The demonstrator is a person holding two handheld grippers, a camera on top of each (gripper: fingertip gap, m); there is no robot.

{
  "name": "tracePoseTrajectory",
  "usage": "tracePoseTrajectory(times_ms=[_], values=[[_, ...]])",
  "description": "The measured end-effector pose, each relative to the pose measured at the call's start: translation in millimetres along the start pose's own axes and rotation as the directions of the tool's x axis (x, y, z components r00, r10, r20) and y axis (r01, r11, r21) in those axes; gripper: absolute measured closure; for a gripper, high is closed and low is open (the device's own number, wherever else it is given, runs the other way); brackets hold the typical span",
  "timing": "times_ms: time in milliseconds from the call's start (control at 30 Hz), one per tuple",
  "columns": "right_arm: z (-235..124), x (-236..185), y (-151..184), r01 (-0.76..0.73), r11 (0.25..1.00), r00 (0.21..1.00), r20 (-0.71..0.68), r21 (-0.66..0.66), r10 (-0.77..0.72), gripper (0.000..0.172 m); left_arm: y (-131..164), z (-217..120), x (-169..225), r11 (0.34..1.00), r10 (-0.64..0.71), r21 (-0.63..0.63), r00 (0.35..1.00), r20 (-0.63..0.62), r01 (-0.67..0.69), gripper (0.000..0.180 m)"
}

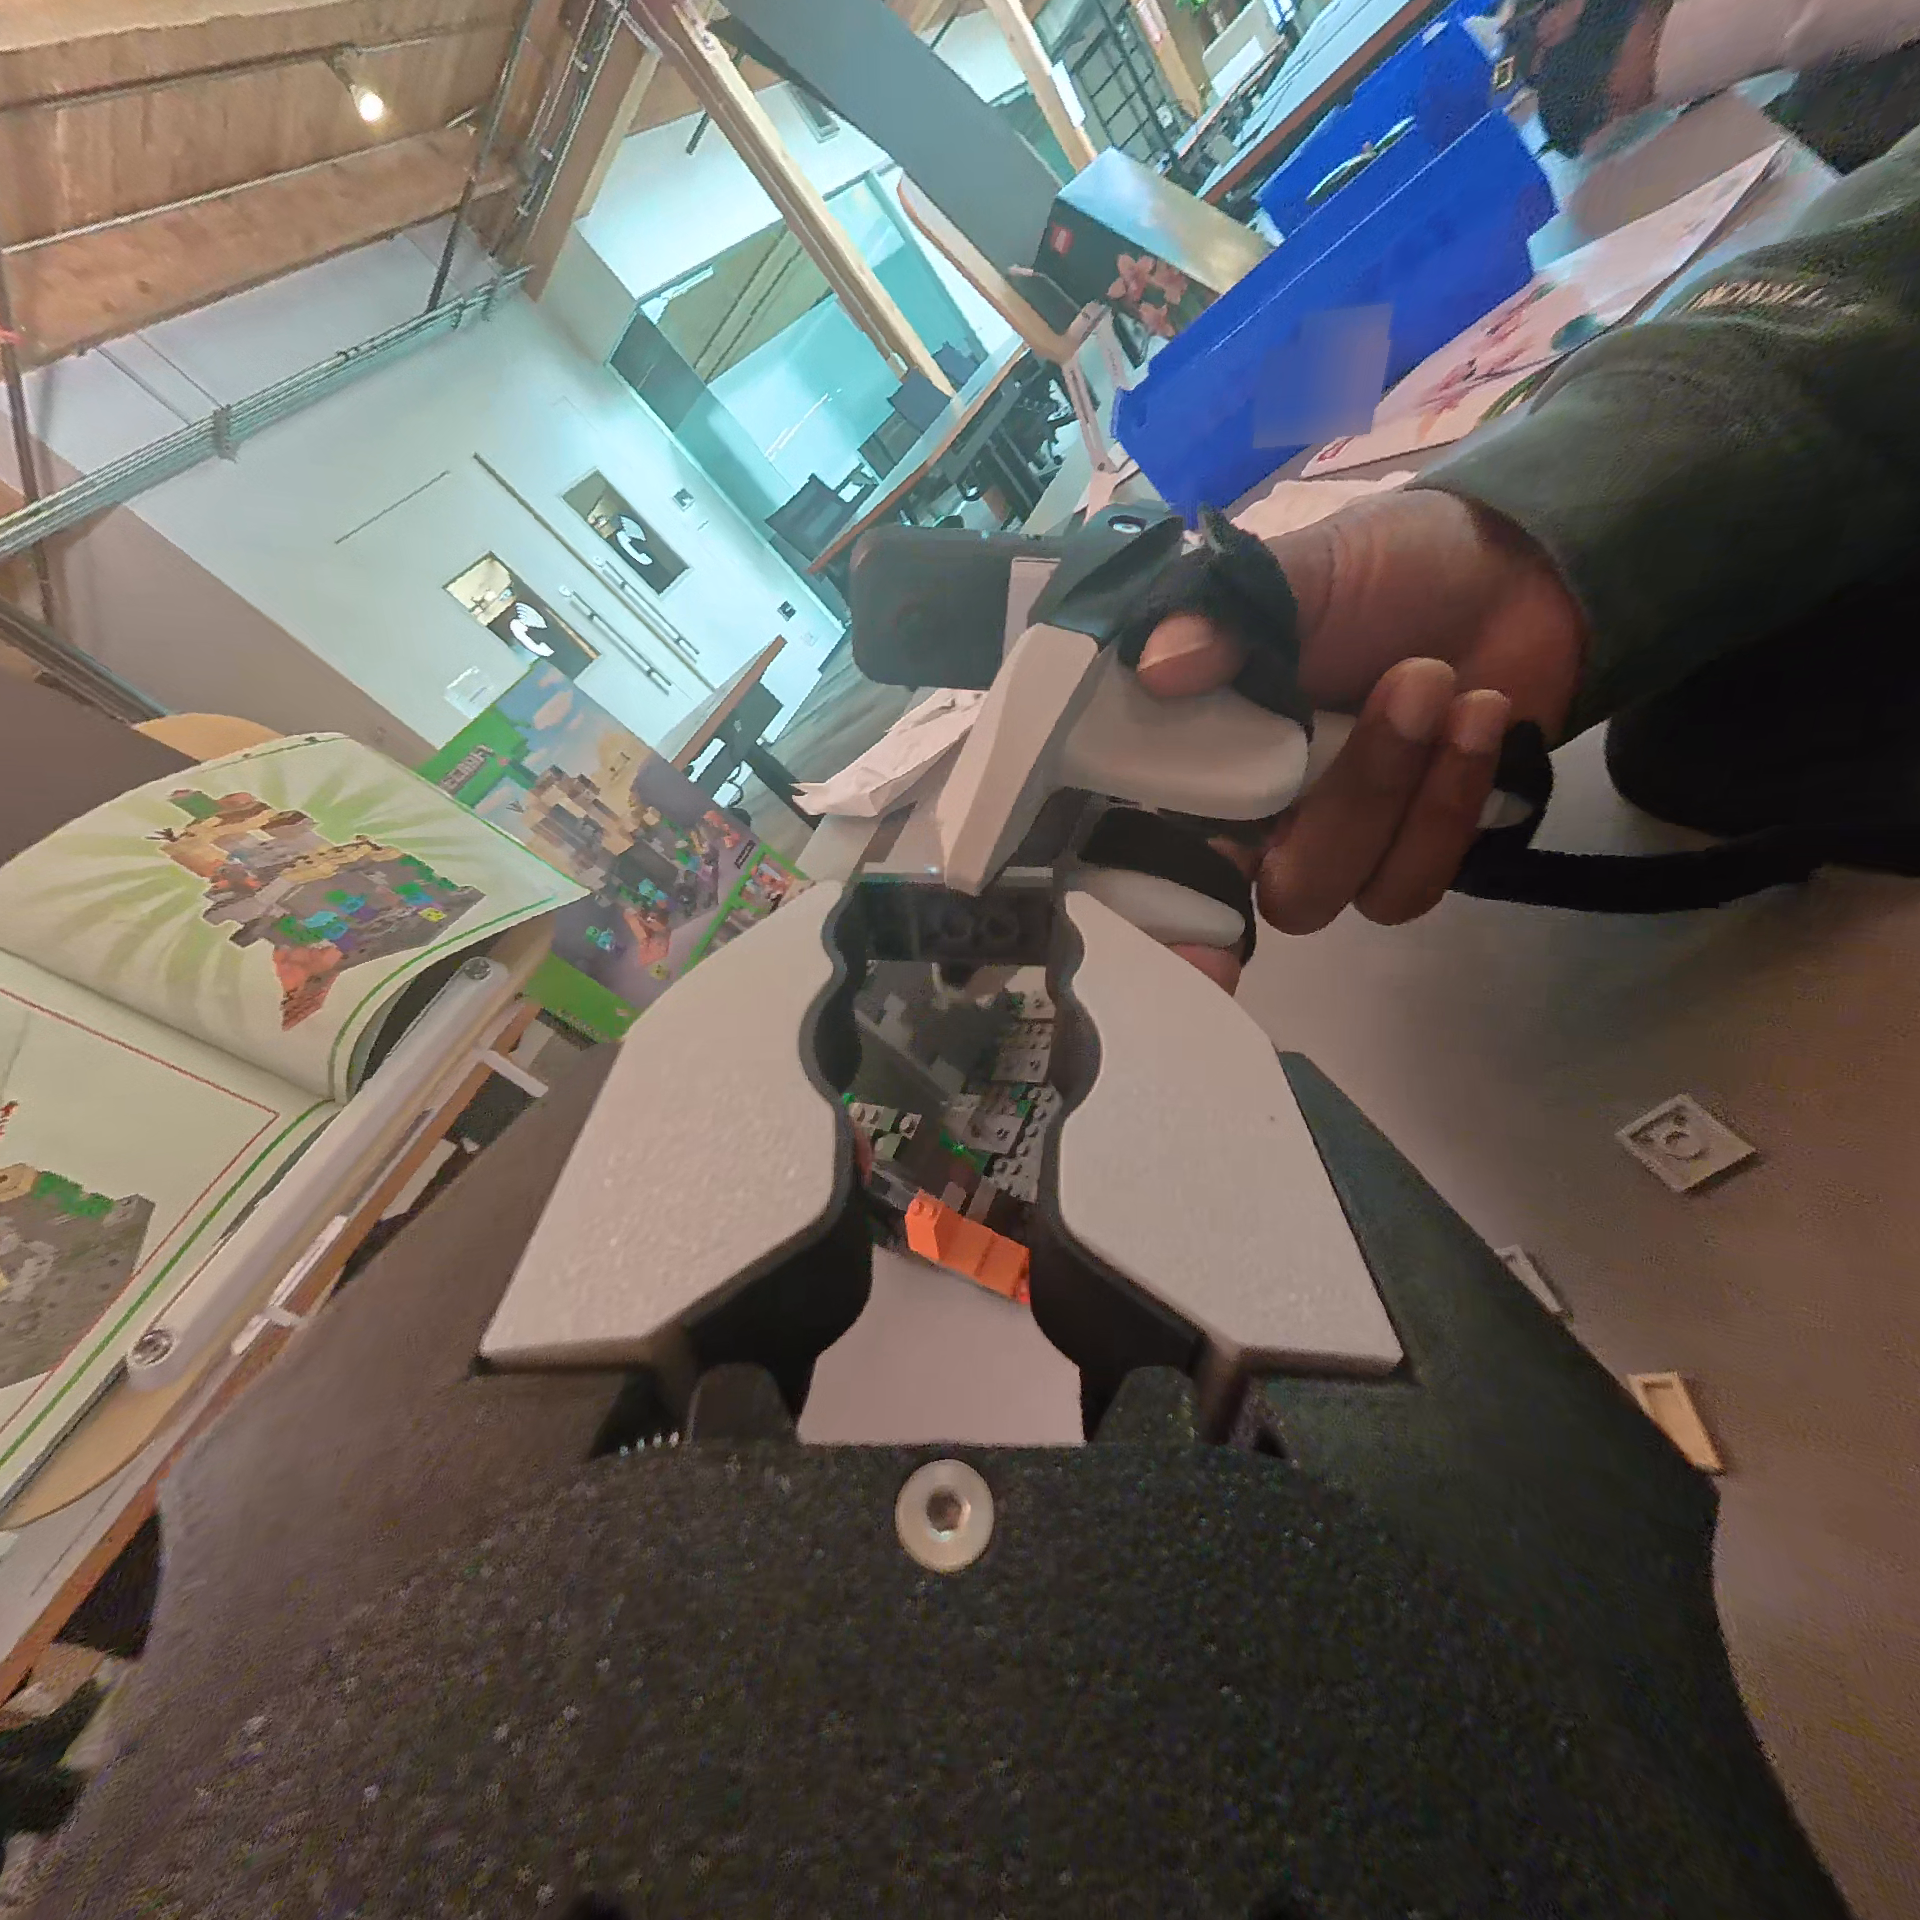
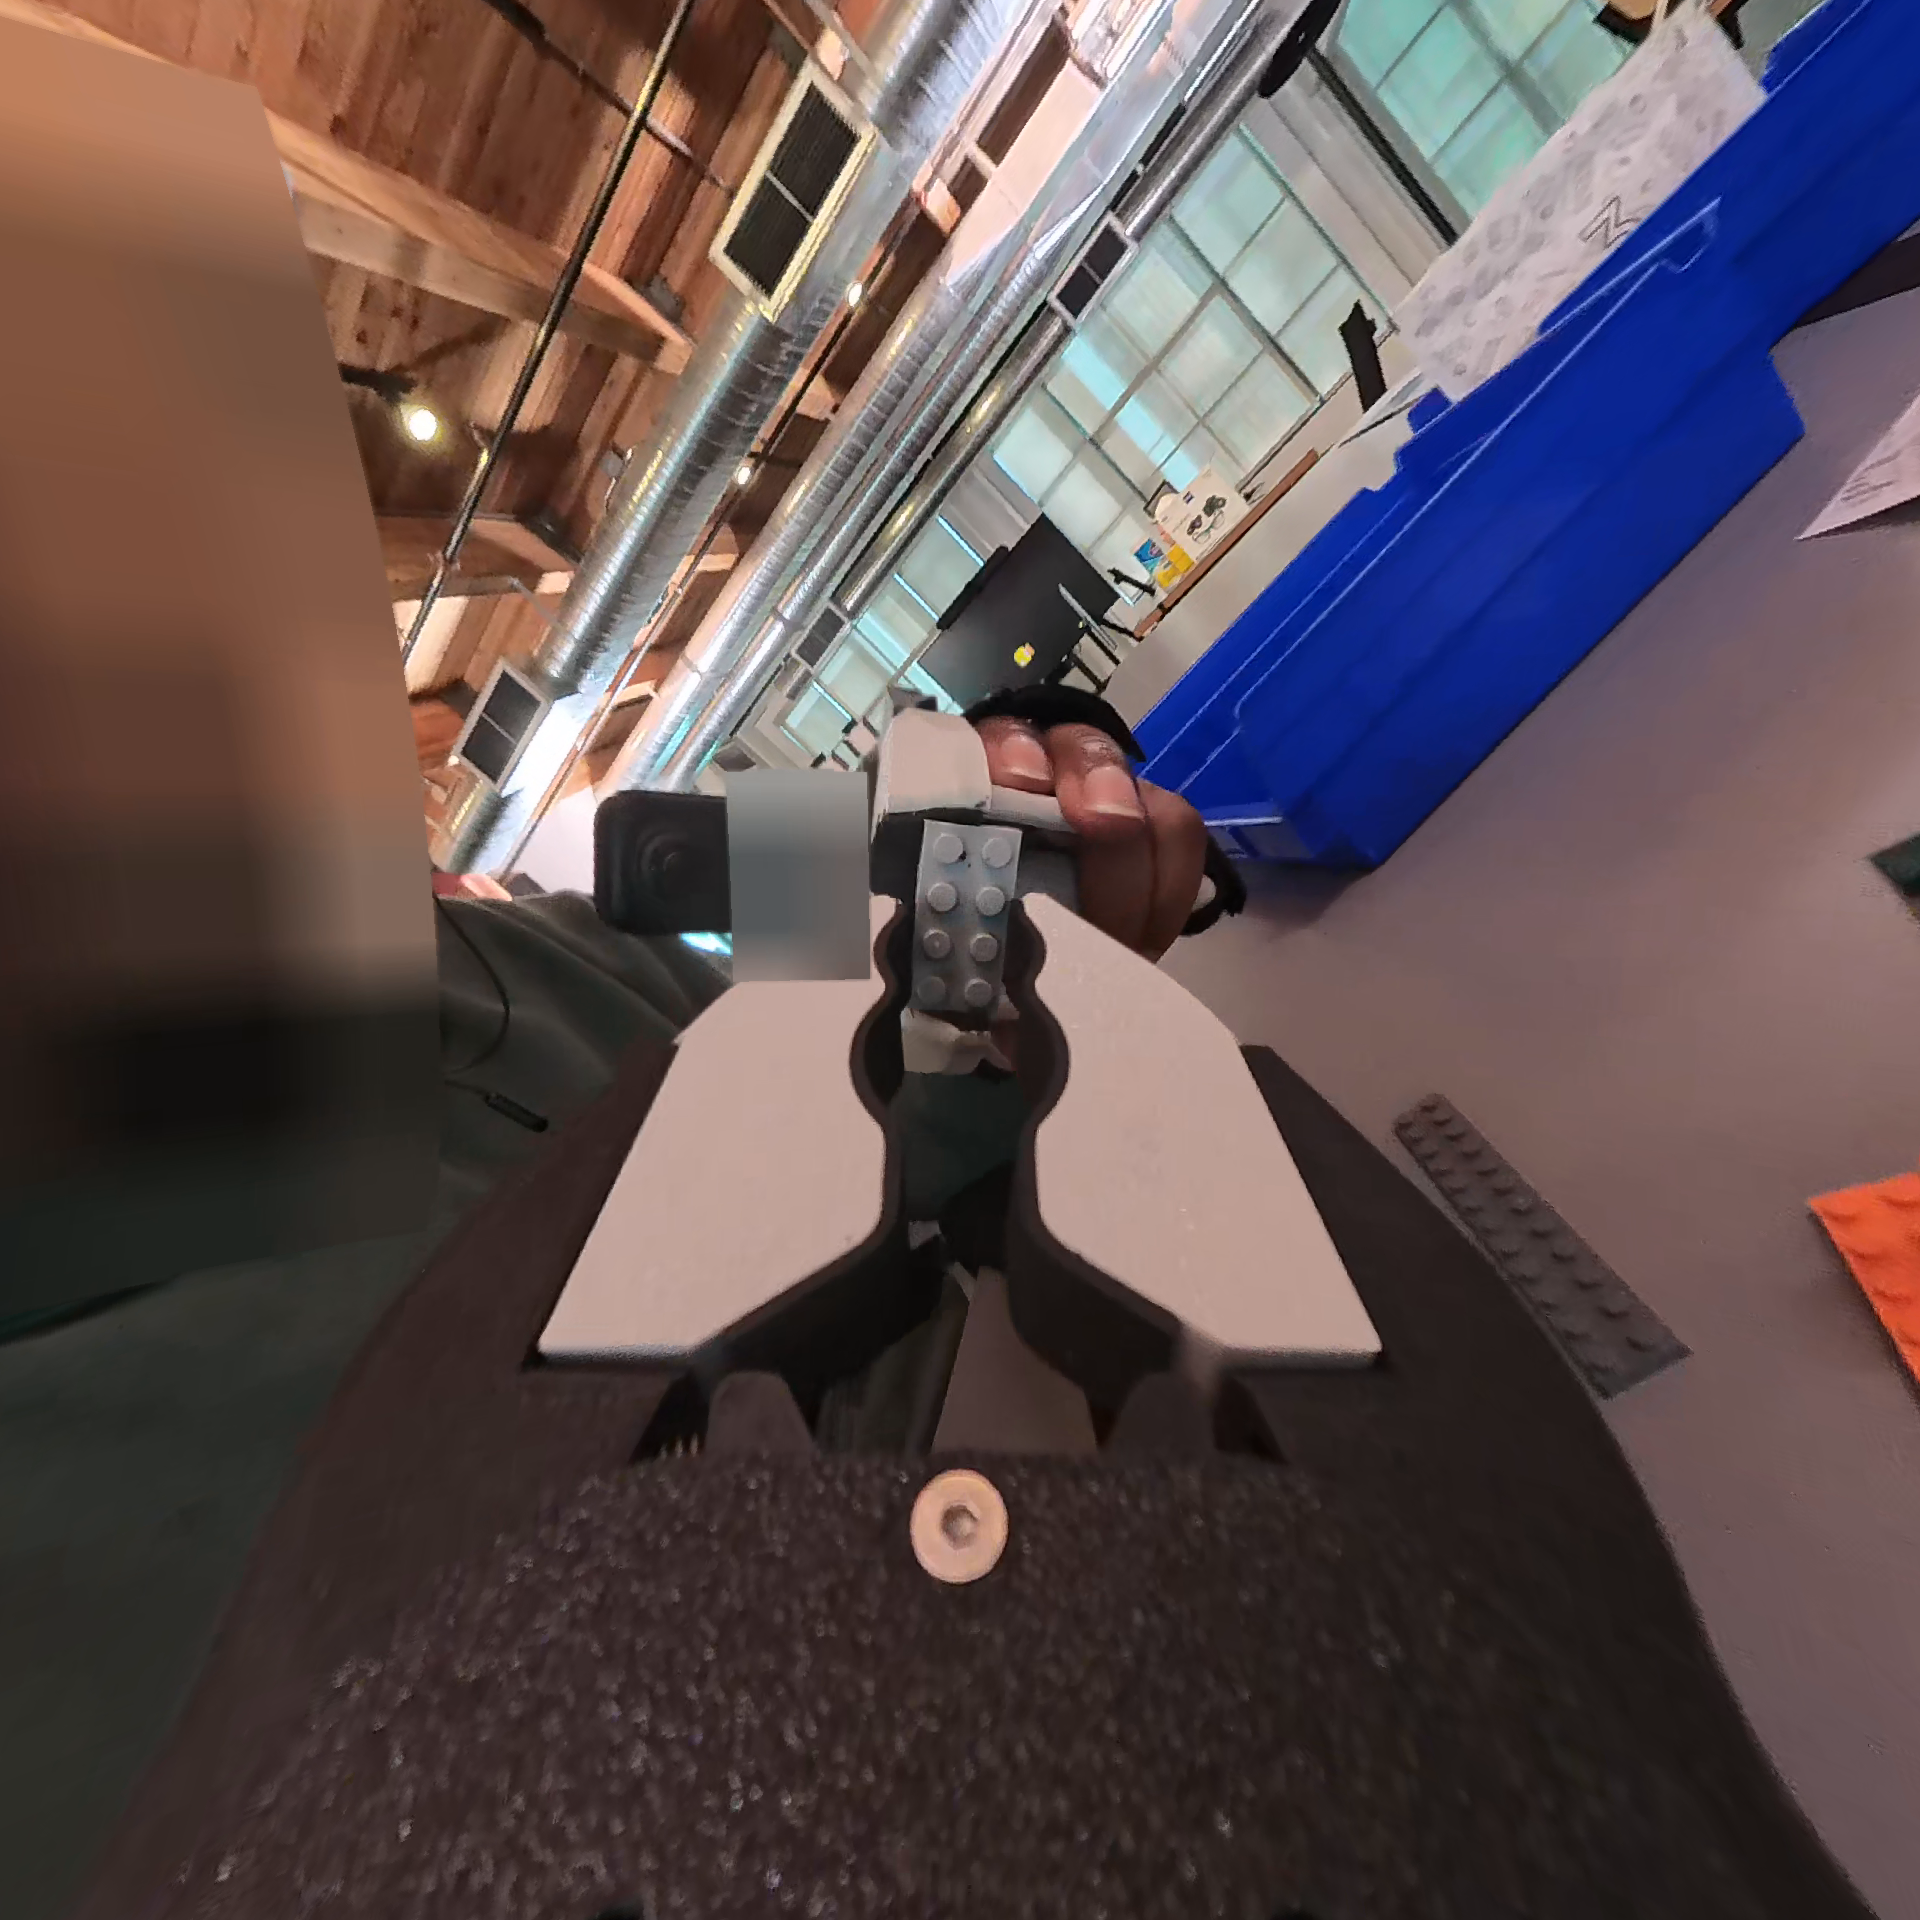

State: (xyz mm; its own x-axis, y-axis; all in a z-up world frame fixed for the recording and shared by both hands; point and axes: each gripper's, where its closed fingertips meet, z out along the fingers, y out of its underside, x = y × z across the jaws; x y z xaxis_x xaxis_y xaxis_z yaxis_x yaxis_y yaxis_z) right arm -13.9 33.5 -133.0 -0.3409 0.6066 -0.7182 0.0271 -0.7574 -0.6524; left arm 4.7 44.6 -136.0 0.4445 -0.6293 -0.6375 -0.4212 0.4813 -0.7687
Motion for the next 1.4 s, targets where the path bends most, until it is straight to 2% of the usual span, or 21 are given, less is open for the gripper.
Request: tracePoseTrajectory(times_ms=[267, 600, 767, 1000, 1033, 1067, 1100, 1133, 1167, 1200, 1233, 1300, 1400], values=[[-3, -7, 5, 0.089, 0.992, 0.996, -0.007, -0.094, -0.09, 0.155, -7, -2, 6, 0.999, -0.045, 0.012, 0.997, -0.057, 0.046, 0.148], [-4, -1, -3, 0.034, 0.999, 0.999, -0.041, -0.005, -0.034, 0.156, 0, 2, -1, 0.999, -0.03, -0.027, 0.999, 0.031, 0.03, 0.147], [-6, 3, -5, 0.032, 0.999, 0.997, -0.068, 0.007, -0.032, 0.155, 3, 4, -2, 0.998, -0.057, -0.039, 0.998, 0.029, 0.058, 0.147], [-6, -3, -7, 0.02, 1.0, 0.999, -0.036, 0.018, -0.02, 0.156, -2, 3, -2, 0.998, -0.057, -0.012, 0.998, 0.021, 0.057, 0.148], [-10, -4, -18, 0.017, 0.996, 0.999, -0.034, 0.083, -0.014, 0.156, -3, -1, -4, 0.999, -0.051, -0.005, 0.998, 0.027, 0.051, 0.177], [-30, -2, -37, -0.009, 0.985, 0.999, -0.036, 0.173, 0.015, 0.156, -6, -15, -26, 0.997, -0.067, 0.056, 0.988, 0.136, 0.06, 0.18], [-53, 4, -52, 0.035, 0.968, 0.996, -0.093, 0.249, -0.011, 0.157, -9, -26, -42, 0.984, -0.159, 0.097, 0.977, 0.143, 0.146, 0.18], [-52, 12, -40, 0.139, 0.977, 0.974, -0.201, 0.164, -0.105, 0.156, -20, -29, -42, 0.967, -0.226, 0.142, 0.97, 0.092, 0.211, 0.18], [-34, 10, -20, 0.177, 0.982, 0.967, -0.201, 0.072, -0.159, 0.155, -26, -23, -35, 0.981, -0.161, 0.126, 0.983, 0.087, 0.149, 0.18], [-19, 7, -9, 0.173, 0.984, 0.973, -0.165, 0.045, -0.164, 0.155, -25, -13, -26, 0.993, -0.089, 0.091, 0.992, 0.094, 0.08, 0.18], [-12, 6, -9, 0.147, 0.988, 0.982, -0.126, 0.039, -0.141, 0.155, -22, -7, -20, 0.994, -0.086, 0.078, 0.993, 0.075, 0.08, 0.18], [-15, 6, -18, 0.191, 0.981, 0.973, -0.139, 0.04, -0.184, 0.156, -13, -7, -23, 0.988, -0.147, 0.061, 0.987, 0.058, 0.143, 0.18], [-15, 6, -10, 0.229, 0.973, 0.965, -0.135, 0.018, -0.225, 0.156, -2, -13, -29, 0.954, -0.294, 0.069, 0.955, 0.029, 0.291, 0.18]])
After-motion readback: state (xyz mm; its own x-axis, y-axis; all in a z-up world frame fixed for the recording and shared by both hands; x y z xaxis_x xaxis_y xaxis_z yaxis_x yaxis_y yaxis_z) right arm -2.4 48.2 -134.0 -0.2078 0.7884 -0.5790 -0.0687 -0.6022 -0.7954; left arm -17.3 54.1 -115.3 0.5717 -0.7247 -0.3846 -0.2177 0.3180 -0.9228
